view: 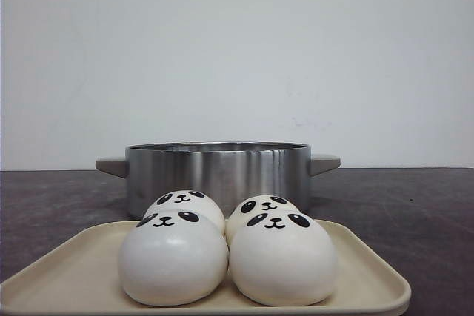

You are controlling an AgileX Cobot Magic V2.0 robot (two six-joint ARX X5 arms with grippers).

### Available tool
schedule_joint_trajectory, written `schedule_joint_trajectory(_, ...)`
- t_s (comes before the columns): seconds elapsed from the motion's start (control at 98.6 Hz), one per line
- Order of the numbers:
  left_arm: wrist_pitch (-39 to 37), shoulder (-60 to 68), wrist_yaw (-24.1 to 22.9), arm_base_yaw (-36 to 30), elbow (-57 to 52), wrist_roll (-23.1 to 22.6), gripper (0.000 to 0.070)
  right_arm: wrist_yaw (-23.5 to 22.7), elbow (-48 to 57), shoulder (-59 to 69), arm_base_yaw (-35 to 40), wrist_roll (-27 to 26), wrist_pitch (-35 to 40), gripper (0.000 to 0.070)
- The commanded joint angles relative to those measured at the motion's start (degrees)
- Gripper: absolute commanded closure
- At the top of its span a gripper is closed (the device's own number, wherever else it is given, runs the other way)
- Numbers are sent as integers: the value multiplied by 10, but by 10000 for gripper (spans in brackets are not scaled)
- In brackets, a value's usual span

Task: Steam buns

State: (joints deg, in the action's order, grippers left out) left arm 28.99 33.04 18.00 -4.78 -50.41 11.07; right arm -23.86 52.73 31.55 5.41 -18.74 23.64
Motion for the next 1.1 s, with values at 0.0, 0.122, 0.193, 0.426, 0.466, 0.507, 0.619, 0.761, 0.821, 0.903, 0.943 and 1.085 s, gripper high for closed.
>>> schedule_joint_trajectory(0.0,5,2,3,-9,-8,-10,180,-1,7,32,11,-15,-4,0)
schedule_joint_trajectory(0.122,28,2,1,-28,-8,-14,181,20,10,89,70,-1,-2,36)
schedule_joint_trajectory(0.193,35,2,-2,-38,-8,-14,182,68,17,124,127,9,8,40)
schedule_joint_trajectory(0.426,36,2,-2,-72,-8,-13,183,181,49,270,300,-41,82,44)
schedule_joint_trajectory(0.466,36,2,-2,-77,-8,-11,183,180,54,299,312,-56,97,44)
schedule_joint_trajectory(0.507,36,2,-2,-82,-8,-9,184,179,57,327,322,-69,111,45)
schedule_joint_trajectory(0.619,38,2,-2,-95,-8,-9,184,177,61,402,349,-82,127,72)
schedule_joint_trajectory(0.761,42,3,-2,-110,-8,-9,184,176,61,478,362,-84,120,94)
schedule_joint_trajectory(0.821,45,3,-2,-115,-8,-9,184,165,61,508,365,-87,110,94)
schedule_joint_trajectory(0.903,47,3,-2,-121,-8,-9,184,153,61,544,365,-92,90,95)
schedule_joint_trajectory(0.943,47,3,-2,-124,-8,-9,184,148,61,560,365,-92,79,95)
schedule_joint_trajectory(1.085,48,3,-2,-133,-8,-9,184,149,62,607,365,-95,59,96)
